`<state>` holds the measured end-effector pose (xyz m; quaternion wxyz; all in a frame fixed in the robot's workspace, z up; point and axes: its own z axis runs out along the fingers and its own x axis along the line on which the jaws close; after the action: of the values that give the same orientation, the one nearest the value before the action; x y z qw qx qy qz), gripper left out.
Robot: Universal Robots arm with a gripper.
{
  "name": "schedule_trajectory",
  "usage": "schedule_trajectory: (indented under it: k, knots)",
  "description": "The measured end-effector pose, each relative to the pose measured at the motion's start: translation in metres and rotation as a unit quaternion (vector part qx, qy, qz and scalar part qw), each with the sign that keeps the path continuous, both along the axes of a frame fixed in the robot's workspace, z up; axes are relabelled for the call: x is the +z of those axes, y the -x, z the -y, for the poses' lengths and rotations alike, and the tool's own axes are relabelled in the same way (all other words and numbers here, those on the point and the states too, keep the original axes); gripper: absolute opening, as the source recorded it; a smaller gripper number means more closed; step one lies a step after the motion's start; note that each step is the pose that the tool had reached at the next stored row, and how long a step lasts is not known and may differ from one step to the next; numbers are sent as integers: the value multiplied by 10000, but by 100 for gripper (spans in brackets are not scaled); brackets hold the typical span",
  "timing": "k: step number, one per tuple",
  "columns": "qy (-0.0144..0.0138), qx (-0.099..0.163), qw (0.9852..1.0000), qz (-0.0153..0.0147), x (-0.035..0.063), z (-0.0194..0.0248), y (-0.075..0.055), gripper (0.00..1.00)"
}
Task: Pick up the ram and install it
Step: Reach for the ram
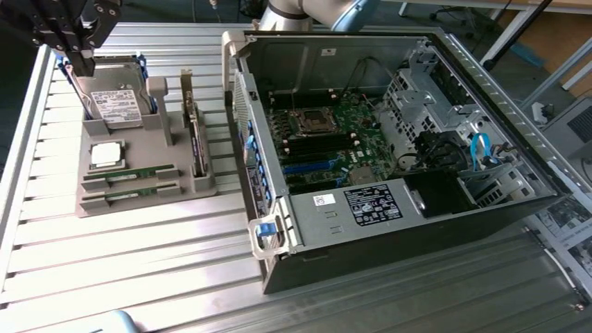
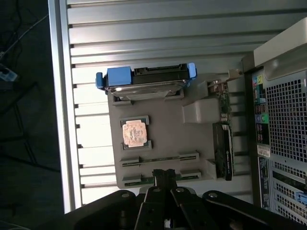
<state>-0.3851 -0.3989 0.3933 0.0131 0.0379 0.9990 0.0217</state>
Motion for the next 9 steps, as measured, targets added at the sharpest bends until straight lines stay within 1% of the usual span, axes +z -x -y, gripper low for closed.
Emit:
schedule_trajectory:
  k: [9]
  knots:
    - [0,0,10000,0,0,0,116,11]
